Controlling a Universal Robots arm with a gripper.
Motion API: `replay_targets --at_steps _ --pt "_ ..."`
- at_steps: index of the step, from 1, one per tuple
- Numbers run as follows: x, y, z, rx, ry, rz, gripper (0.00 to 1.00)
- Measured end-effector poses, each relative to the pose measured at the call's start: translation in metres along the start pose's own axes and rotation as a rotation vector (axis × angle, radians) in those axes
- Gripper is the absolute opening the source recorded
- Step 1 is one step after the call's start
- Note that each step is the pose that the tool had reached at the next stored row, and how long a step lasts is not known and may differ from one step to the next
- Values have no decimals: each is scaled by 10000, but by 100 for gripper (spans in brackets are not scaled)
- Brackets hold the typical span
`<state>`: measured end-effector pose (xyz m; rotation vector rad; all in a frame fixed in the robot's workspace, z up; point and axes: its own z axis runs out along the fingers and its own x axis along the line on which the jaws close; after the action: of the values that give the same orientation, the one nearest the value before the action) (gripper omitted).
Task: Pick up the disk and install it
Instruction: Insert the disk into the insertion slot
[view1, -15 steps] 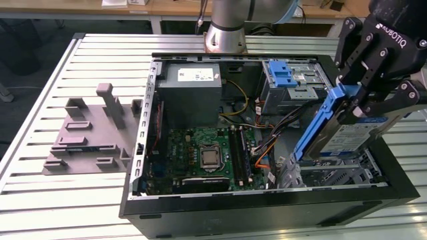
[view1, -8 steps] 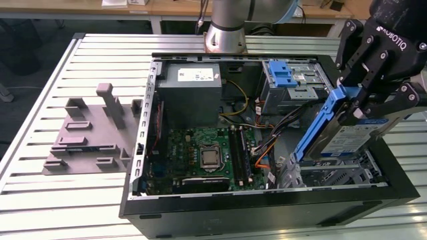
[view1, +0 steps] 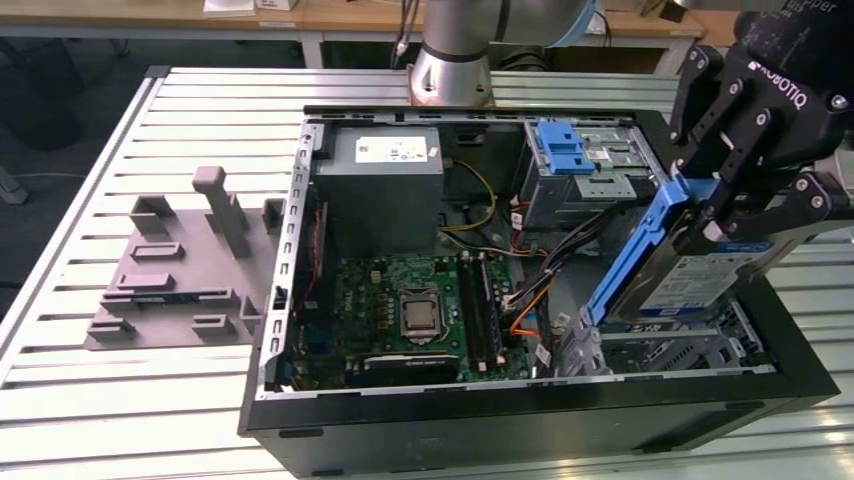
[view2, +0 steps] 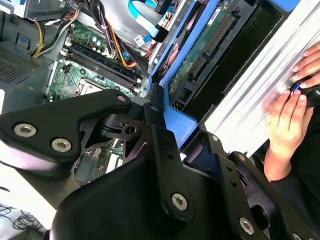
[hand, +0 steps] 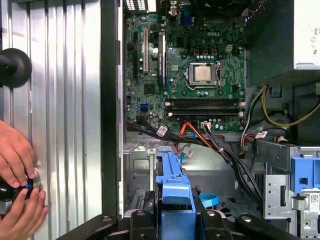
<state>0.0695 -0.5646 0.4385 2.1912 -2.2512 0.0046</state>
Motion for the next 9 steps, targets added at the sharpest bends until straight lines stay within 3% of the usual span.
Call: replay_targets --at_steps 9 --pt "0 -1 43 0 -1 0 36"
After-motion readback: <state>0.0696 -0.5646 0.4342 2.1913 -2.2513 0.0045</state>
